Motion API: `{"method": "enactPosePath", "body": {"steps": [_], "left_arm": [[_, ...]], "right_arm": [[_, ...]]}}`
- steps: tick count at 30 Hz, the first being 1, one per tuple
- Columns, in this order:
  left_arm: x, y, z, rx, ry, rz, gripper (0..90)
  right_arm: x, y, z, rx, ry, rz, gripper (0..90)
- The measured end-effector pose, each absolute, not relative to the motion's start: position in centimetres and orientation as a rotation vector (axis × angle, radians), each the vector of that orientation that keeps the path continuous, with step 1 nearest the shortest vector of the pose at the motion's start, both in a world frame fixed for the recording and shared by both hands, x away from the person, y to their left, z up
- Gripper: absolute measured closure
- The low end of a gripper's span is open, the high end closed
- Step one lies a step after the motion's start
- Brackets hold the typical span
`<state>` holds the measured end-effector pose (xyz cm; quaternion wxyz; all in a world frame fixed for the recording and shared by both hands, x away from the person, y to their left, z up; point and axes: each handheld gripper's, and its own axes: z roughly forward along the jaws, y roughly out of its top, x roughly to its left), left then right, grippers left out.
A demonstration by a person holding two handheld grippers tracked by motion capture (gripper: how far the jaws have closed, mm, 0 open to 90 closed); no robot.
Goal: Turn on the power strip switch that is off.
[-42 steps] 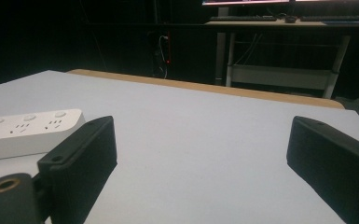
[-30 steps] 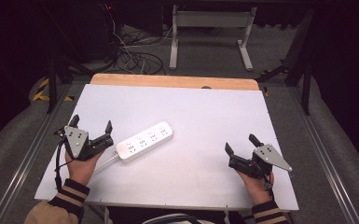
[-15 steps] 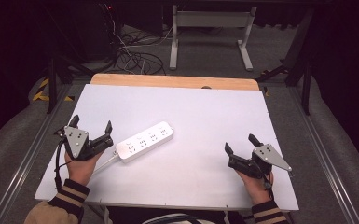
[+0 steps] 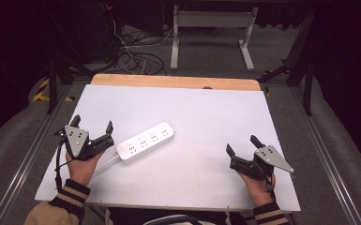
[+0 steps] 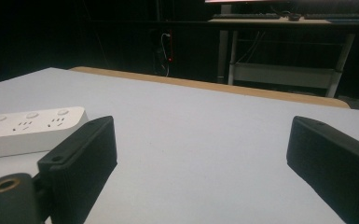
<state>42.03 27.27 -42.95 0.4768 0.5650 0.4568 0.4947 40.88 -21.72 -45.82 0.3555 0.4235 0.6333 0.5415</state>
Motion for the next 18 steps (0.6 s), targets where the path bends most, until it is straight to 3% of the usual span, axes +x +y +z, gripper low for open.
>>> {"method": "enactPosePath", "body": {"steps": [18], "left_arm": [[42.15,27.31,-42.98,1.379,1.119,1.202,0.5]], "right_arm": [[41.00,-21.78,-45.83,1.094,1.632,1.410,8.9]]}}
